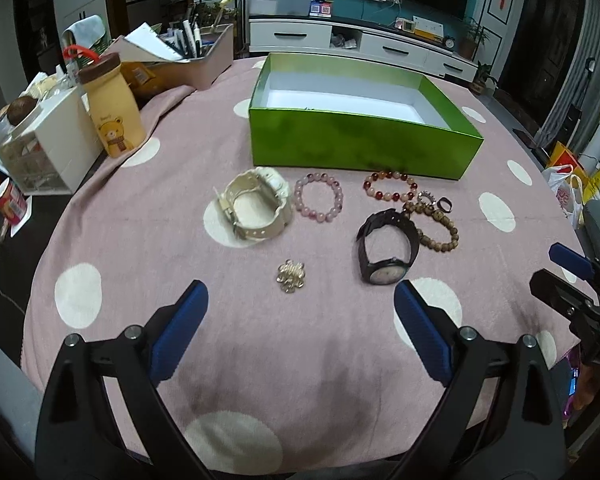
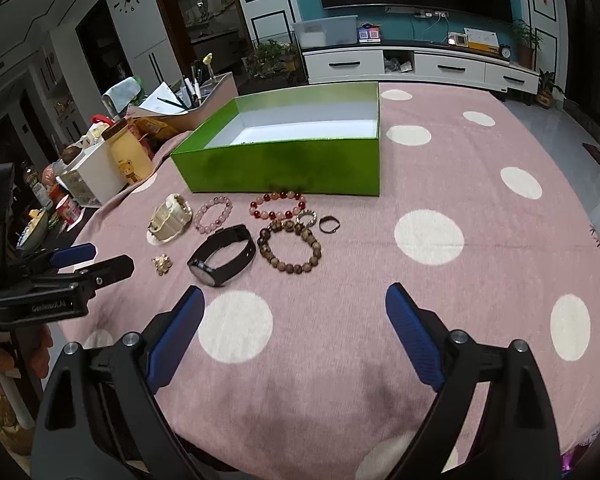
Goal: Organize jewelry
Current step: 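Withdraw both open tools from the green box back over the table, then grasp the gold flower brooch with the left tool while the right tool grasps the black watch, then lower the brooch and black watch into the green box while both tools open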
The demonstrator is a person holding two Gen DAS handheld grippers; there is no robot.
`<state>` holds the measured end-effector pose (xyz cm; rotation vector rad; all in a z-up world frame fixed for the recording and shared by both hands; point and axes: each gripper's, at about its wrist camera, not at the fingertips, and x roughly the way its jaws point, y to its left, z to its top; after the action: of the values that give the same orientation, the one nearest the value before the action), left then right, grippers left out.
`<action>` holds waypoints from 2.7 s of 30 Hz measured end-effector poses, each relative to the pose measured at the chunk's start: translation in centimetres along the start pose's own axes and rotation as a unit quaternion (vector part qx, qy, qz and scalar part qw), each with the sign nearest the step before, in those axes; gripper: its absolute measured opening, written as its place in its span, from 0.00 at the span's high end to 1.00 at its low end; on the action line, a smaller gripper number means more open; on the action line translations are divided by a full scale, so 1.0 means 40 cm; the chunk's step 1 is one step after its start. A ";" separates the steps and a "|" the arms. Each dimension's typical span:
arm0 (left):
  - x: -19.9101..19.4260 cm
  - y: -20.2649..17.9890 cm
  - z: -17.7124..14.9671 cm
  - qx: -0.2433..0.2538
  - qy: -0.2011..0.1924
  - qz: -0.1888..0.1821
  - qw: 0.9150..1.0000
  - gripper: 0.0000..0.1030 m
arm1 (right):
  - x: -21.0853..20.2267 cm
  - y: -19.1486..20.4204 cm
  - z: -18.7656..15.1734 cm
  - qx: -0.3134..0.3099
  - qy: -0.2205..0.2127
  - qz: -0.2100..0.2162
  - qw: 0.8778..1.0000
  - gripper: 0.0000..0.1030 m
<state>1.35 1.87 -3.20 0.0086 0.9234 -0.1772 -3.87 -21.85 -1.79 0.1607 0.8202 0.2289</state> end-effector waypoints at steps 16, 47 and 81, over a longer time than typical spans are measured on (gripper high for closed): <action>0.031 0.075 -0.056 -0.028 0.011 -0.017 0.999 0.08 | 0.060 0.008 -0.033 -0.009 0.030 0.035 0.999 0.11; 0.176 0.038 -0.006 0.017 0.005 -0.036 0.999 0.59 | 0.223 0.194 0.044 -0.199 0.051 0.136 0.969 0.49; 0.037 0.019 0.177 0.021 -0.082 -0.064 0.994 0.80 | 0.083 0.098 0.205 -0.170 -0.083 0.084 0.978 0.93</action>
<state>7.94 1.80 -0.15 -0.0257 0.7569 -0.3110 3.83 -17.65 2.30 -0.0731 0.5900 0.5048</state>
